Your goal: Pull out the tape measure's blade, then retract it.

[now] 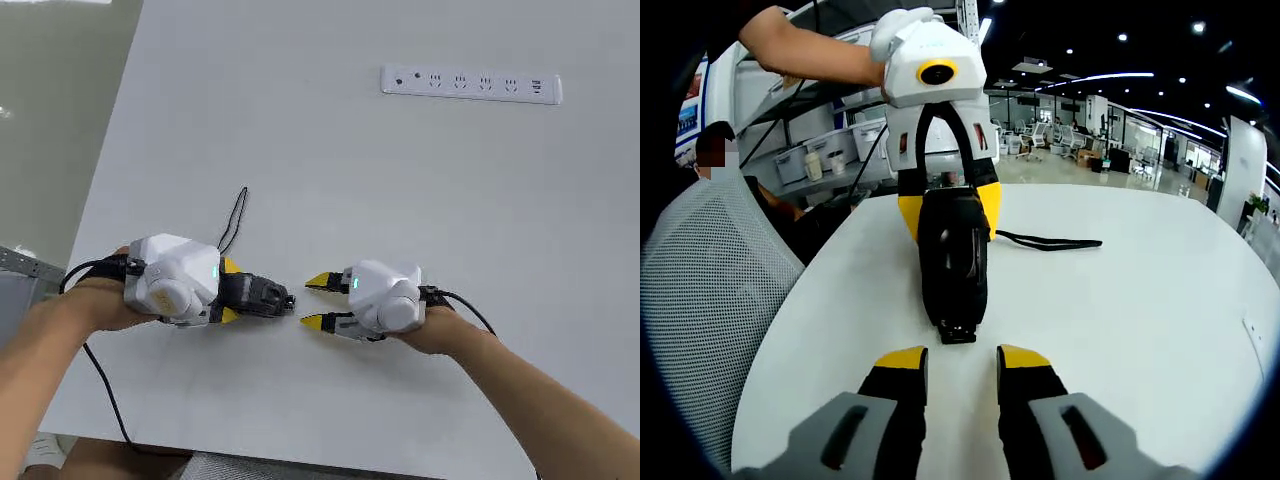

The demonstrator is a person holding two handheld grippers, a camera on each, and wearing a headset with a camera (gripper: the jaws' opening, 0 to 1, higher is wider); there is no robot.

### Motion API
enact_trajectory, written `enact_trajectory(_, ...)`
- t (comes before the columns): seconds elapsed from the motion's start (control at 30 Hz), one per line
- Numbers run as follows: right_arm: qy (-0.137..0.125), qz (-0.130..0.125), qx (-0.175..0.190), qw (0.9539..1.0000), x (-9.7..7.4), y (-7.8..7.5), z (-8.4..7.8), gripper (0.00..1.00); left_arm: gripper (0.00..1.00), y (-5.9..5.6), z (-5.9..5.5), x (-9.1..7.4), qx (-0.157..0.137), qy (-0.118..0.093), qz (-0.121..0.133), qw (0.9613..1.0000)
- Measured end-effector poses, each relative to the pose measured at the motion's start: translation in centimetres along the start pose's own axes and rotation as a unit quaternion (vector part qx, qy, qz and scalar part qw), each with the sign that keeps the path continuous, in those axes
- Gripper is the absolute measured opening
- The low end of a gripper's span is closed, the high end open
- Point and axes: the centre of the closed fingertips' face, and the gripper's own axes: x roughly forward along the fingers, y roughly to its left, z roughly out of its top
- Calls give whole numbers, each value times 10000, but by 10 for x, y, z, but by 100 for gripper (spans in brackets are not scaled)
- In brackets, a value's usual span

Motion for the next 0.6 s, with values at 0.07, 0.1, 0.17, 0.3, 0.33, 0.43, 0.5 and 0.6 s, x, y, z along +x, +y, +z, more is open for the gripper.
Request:
enact_trajectory(0.07,24,54,25,10000,3,1,-2,27,28,-1,0,-1,12,-26,-16,10000)
enact_trajectory(0.1,48,87,11,10000,4,2,-2,27,28,1,-1,-2,-6,-39,-16,10000)
enact_trajectory(0.17,49,104,-6,9999,7,2,-3,26,28,1,-2,-3,-3,-52,-19,10000)
enact_trajectory(0.3,17,141,-18,9999,13,4,2,25,28,2,-4,-6,-41,-84,-13,10000)
enact_trajectory(0.33,25,121,-52,9999,14,4,3,24,28,1,-5,-6,-52,-91,-9,9999)
enact_trajectory(0.43,36,163,-182,9997,17,4,6,21,28,3,-7,-10,-107,-107,0,9999)
enact_trajectory(0.5,56,139,-294,9995,18,3,8,16,28,4,-8,-11,-129,-114,-4,9999)
enact_trajectory(0.6,28,154,-350,9993,19,2,14,16,28,4,-10,-14,-214,-150,24,9997)
